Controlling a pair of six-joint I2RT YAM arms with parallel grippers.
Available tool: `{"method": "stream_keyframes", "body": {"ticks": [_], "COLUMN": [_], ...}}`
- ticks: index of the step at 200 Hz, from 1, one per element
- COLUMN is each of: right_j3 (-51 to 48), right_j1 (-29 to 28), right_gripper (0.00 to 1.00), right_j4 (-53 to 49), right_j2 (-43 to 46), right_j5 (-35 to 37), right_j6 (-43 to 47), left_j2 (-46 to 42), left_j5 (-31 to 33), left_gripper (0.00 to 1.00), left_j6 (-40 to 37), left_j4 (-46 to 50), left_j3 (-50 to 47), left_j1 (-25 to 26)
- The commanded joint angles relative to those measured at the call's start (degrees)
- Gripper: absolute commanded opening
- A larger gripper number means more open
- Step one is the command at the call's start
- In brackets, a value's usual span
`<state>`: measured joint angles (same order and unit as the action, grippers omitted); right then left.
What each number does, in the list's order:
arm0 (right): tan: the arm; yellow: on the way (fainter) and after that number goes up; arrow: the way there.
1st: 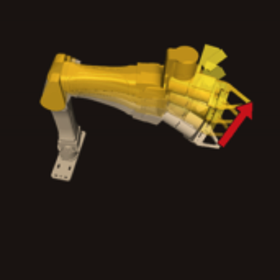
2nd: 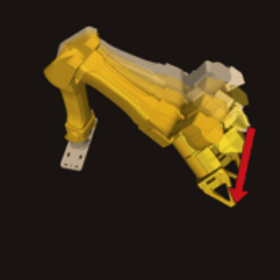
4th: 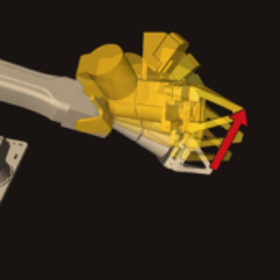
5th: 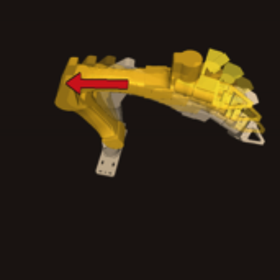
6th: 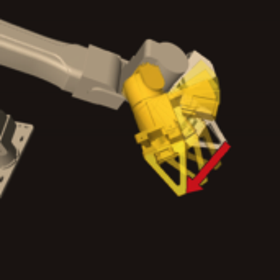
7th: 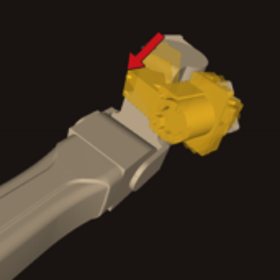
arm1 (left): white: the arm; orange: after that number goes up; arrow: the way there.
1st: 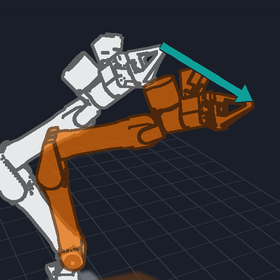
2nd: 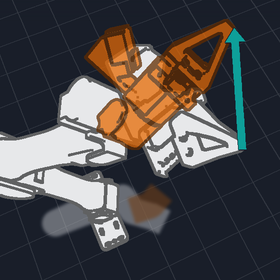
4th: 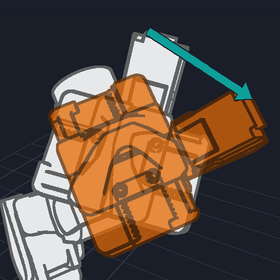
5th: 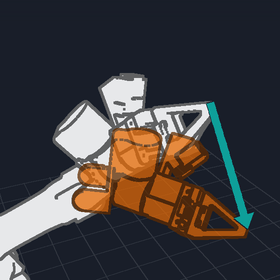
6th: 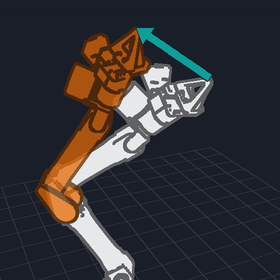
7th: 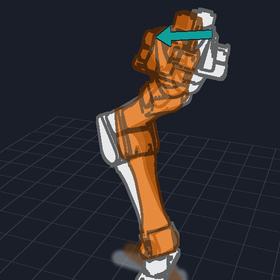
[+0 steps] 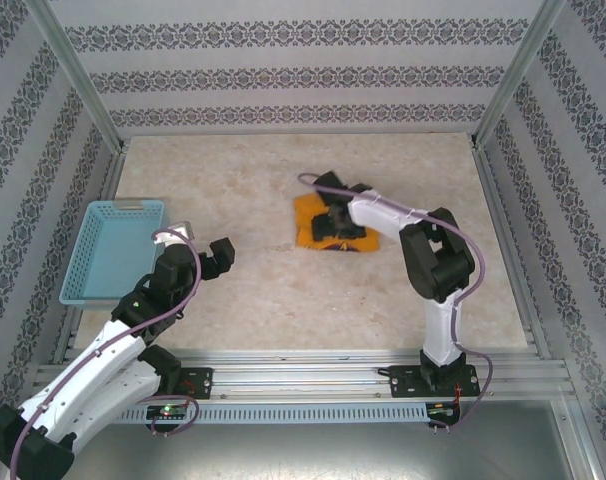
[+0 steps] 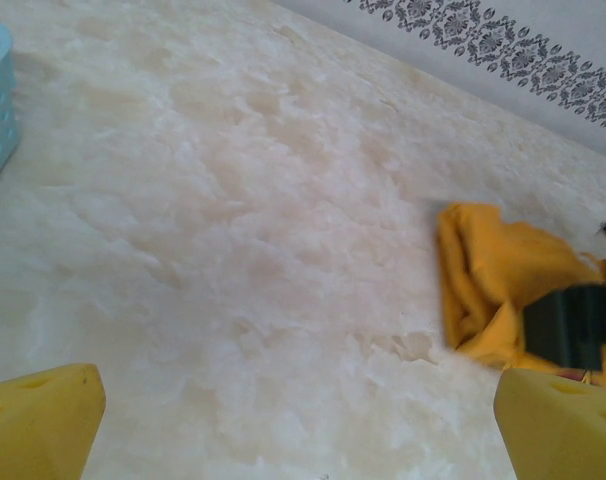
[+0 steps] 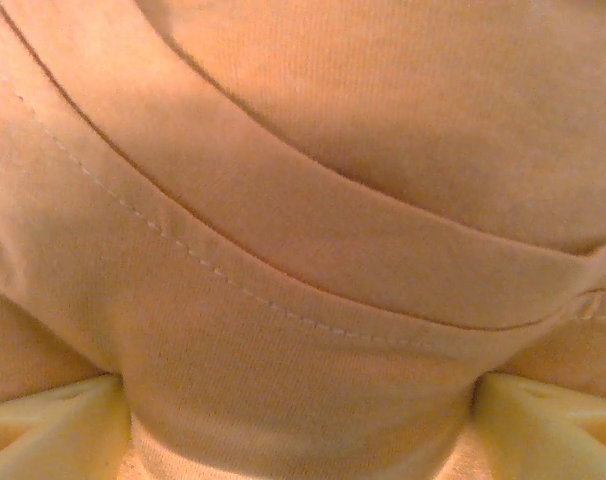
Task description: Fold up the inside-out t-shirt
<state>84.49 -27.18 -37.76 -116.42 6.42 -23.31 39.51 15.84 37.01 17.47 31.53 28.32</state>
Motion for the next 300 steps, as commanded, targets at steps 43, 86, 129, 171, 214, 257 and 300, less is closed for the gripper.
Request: {"method": "stream_keyframes", "body": {"ticks": [43, 86, 129, 171, 214, 257, 300], "right_j3": [24.31, 36.39, 47.45, 57.25, 45.91, 13.15, -20.39], "right_j1": [14.97, 21.38, 27.11, 29.35, 27.60, 24.51, 19.19], "right_gripper": [0.83, 0.88, 0.92, 0.92, 0.95, 0.98, 0.97], "right_j4": [-13.51, -17.35, -17.99, -21.57, -17.10, -1.64, 19.26], "right_j2": [-16.31, -21.71, -25.91, -29.87, -16.16, 9.24, 35.26], "right_j5": [2.29, 7.83, 7.36, 6.07, 4.83, 1.27, 4.64], "right_j6": [16.94, 25.55, 32.44, 33.30, 31.89, 25.24, 17.33], "left_j2": [-1.86, -2.32, -0.81, 2.10, 6.16, 14.23, 21.20], "left_j5": [1.60, 2.38, 2.46, 2.02, 3.22, 10.27, 20.85], "left_gripper": [1.00, 1.00, 1.00, 1.00, 1.00, 1.00, 1.00], "left_j6": [-3.55, -4.41, -4.93, -5.19, -6.77, -11.62, -23.41], "left_j4": [1.94, 3.57, 2.39, 2.50, 0.65, 0.30, -13.02], "left_j3": [0.10, 0.55, 0.96, 2.13, 3.45, 8.06, 6.58], "left_j1": [-1.40, -1.72, -1.80, -1.95, -2.03, -2.32, -4.85]}}
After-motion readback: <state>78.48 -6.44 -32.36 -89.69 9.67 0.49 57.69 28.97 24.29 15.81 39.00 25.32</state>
